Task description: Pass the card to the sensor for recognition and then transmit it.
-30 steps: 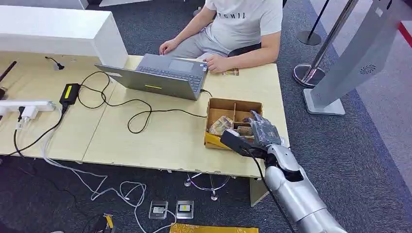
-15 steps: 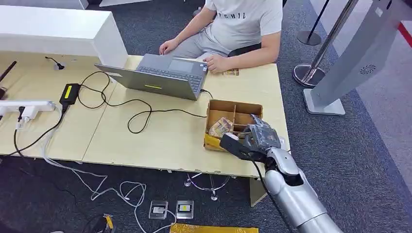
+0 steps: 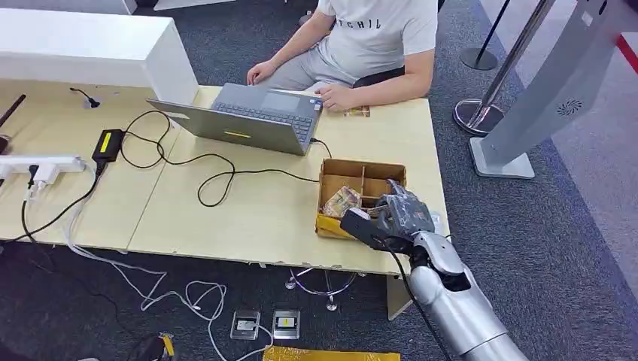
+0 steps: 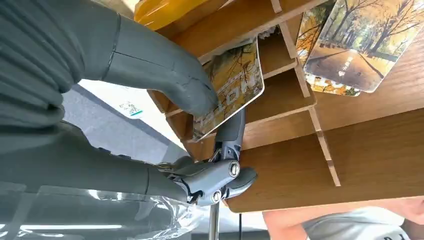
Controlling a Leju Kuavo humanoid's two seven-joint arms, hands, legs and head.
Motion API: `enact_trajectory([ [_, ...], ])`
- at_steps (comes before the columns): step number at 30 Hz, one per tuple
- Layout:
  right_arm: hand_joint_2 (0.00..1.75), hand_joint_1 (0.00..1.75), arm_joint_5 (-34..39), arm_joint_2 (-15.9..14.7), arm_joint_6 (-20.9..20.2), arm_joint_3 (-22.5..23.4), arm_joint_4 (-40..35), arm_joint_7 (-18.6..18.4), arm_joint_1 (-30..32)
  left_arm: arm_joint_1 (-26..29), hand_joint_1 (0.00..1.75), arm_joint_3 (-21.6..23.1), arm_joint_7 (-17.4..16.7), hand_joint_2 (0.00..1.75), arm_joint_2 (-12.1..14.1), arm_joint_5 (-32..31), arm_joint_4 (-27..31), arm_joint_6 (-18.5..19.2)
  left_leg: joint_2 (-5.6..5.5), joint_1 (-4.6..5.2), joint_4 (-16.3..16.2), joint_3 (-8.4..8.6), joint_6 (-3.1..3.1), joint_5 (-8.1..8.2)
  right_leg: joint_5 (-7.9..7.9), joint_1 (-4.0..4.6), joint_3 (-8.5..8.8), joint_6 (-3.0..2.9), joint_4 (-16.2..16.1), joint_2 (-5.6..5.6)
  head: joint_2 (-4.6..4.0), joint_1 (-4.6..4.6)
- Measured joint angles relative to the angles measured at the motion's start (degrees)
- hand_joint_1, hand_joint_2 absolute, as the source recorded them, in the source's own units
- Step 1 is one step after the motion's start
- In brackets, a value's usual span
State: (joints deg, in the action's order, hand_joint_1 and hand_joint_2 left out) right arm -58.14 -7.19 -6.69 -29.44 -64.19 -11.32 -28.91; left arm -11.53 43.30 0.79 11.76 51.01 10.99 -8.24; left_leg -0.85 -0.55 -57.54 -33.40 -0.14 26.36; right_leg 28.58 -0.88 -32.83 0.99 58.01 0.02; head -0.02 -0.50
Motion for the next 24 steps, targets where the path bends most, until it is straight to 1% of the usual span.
enact_trajectory([
  [3, 1.75, 1.75, 0.1, 0.0, 0.2, 0.0, 0.0, 0.0, 0.0, 0.0, 0.0, 0.0, 0.0, 0.0, 0.0, 0.0, 0.0, 0.0, 0.0, 0.0, 0.0, 0.0, 0.0, 0.0, 0.0, 0.0, 0.0, 0.0, 0.0, 0.0, 0.0, 0.0],
  [5, 1.75, 1.75, 0.3, 0.0, 0.9, 0.0, 0.0, 0.3, 0.0, 0.0, 0.0, 0.0, 0.0, 0.0, 0.1, 0.0, 0.0, 0.0, 0.0, 0.0, 0.0, 0.0, 0.0, 0.0, 0.0, 0.0, 0.0, 0.0, 0.0, 0.0, 0.0, 0.0],
  [12, 1.75, 1.75, 0.3, 0.0, 5.9, -0.3, -0.4, 1.9, -0.1, 0.0, 0.0, 0.0, 0.6, 0.0, 0.1, -0.5, 0.0, 0.0, 0.0, 0.0, 0.0, -0.01, 0.0, 0.0, 0.0, 0.0, 0.0, 0.0, 0.0, 0.0, 0.0, 0.0],
  [15, 1.75, 1.75, 0.1, -0.4, 7.9, -0.2, -1.7, 2.9, -1.4, 0.0, 0.0, 0.0, 0.8, 0.0, 0.1, -0.8, 0.0, 0.0, 0.01, 0.0, 0.0, 0.0, 0.0, 0.0, 0.0, 0.0, 0.0, 0.0, 0.0, 0.01, 0.0, 0.0],
  [19, 1.75, 1.75, 0.2, -1.0, 8.7, 0.7, -3.6, 4.6, -4.7, 0.2, 0.0, 0.0, 0.8, 0.0, 0.0, -0.8, 0.0, -0.2, 0.01, 0.0, 0.0, 0.0, 0.0, -0.01, -0.01, 0.0, -0.01, 0.0, 0.0, 0.01, 0.0, 0.0],
  [24, 1.75, 1.75, 0.2, -1.4, 8.9, 1.2, -5.0, 5.0, -6.5, 0.3, 0.0, 0.0, 0.8, 0.0, -0.1, -0.8, 0.0, -0.2, 0.0, 0.0, 0.0, 0.01, 0.0, -0.01, -0.01, 0.0, 0.01, 0.0, 0.0, -0.01, -0.02, 0.0],
])
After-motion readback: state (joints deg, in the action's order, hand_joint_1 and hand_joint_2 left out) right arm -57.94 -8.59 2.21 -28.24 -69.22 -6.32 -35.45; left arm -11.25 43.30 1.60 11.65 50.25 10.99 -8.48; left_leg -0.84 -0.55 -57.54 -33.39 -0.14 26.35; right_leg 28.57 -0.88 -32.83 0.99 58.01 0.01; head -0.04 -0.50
